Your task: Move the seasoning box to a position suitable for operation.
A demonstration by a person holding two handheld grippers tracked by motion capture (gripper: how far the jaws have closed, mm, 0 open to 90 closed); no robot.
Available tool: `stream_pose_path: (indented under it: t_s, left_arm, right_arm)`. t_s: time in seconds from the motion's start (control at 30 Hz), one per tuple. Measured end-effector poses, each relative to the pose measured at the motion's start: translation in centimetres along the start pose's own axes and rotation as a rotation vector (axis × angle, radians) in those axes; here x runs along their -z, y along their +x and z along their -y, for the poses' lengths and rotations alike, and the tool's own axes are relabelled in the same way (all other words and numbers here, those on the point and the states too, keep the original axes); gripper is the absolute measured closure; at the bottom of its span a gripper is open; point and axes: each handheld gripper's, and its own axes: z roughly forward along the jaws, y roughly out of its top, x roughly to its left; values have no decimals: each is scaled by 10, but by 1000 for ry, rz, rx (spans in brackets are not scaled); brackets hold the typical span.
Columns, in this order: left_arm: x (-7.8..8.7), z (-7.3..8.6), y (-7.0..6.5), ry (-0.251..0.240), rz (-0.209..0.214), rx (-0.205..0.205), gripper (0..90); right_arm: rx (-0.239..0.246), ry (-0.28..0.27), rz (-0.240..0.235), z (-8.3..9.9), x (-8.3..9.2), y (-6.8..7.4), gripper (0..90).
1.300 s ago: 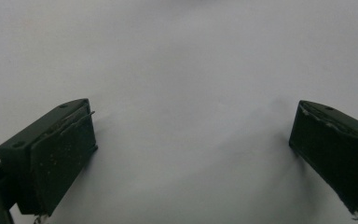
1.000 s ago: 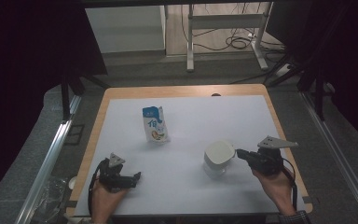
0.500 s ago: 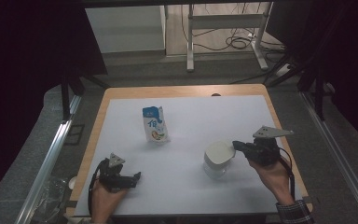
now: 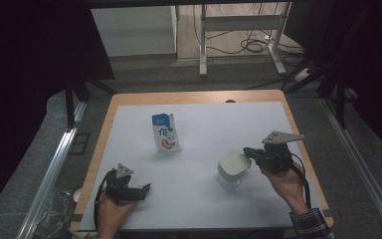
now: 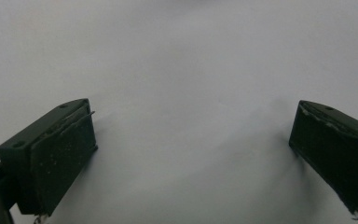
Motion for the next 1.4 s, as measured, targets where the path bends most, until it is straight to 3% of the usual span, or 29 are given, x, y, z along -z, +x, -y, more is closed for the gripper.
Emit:
stream_pose_path:
  t_s: [0.53, 0.93, 1.4]
  left_arm:
    - [0, 0, 0, 2, -1, -3, 3]
    - [0, 0, 0, -3, -1, 3, 4]
    - [0, 0, 0, -3, -1, 2, 3]
  right_arm:
    - [13, 13, 14, 1, -1, 0, 898]
    - [5, 29, 58, 6, -3, -7, 898]
    - [-25, 7, 30, 13, -7, -14, 897]
